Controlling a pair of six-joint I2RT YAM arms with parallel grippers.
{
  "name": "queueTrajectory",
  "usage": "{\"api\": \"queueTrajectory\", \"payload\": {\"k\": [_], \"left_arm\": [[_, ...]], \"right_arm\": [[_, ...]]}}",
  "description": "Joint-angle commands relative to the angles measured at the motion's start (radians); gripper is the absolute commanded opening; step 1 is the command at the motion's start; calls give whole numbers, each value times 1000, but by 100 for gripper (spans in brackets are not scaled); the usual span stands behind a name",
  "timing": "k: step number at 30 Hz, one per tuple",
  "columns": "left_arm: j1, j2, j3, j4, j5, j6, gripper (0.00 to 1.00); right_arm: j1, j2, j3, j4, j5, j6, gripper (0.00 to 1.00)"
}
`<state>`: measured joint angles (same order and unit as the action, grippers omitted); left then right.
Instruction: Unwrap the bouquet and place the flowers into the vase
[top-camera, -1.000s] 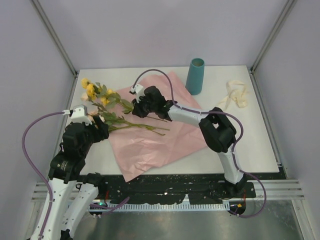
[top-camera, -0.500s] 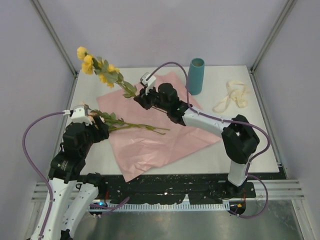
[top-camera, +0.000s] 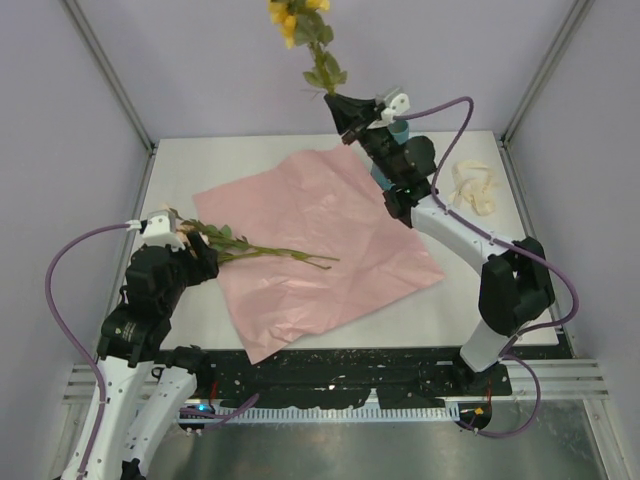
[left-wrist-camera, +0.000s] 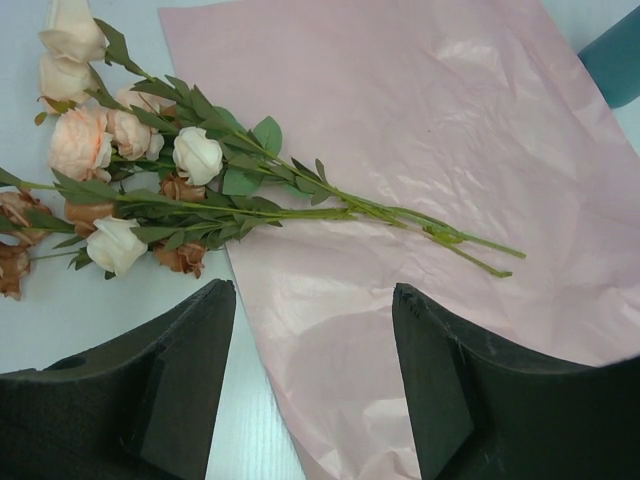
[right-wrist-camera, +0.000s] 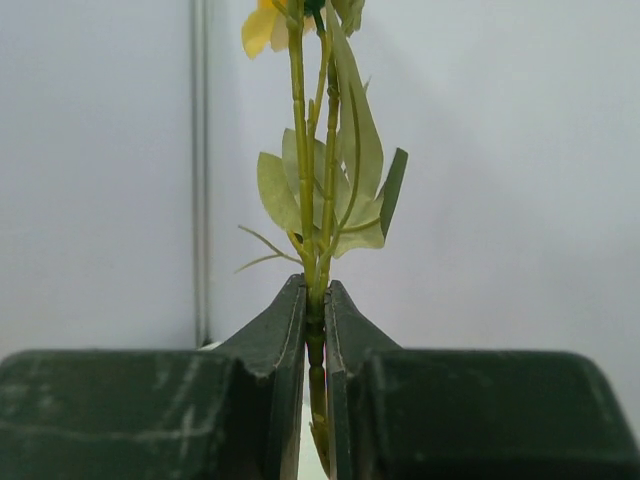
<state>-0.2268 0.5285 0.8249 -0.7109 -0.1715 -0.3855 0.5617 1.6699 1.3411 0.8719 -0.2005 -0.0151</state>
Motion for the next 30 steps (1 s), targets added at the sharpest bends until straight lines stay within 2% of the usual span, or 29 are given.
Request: {"api": "queueTrajectory", "payload": {"k": [1, 3, 5, 9, 20, 30], "left_arm": [[4, -8, -4, 45, 10, 0, 68], [6, -10, -6, 47, 12, 0, 68], [4, -9, -6, 48, 15, 0, 68], [4, 1, -3, 48, 23, 2, 67], [7, 21, 2, 51, 27, 5, 67], [20, 36, 3, 51, 46, 5, 67]], "right_arm": [[-124, 46, 16, 422, -85, 121, 5], [-187, 105, 47, 627, -96, 214, 5], [-235, 155, 92, 671, -112, 270, 5], [-284, 206, 165, 615, -120, 271, 5], [-362, 419, 354, 682, -165, 343, 5], [-381, 514, 374, 710, -136, 362, 5]]}}
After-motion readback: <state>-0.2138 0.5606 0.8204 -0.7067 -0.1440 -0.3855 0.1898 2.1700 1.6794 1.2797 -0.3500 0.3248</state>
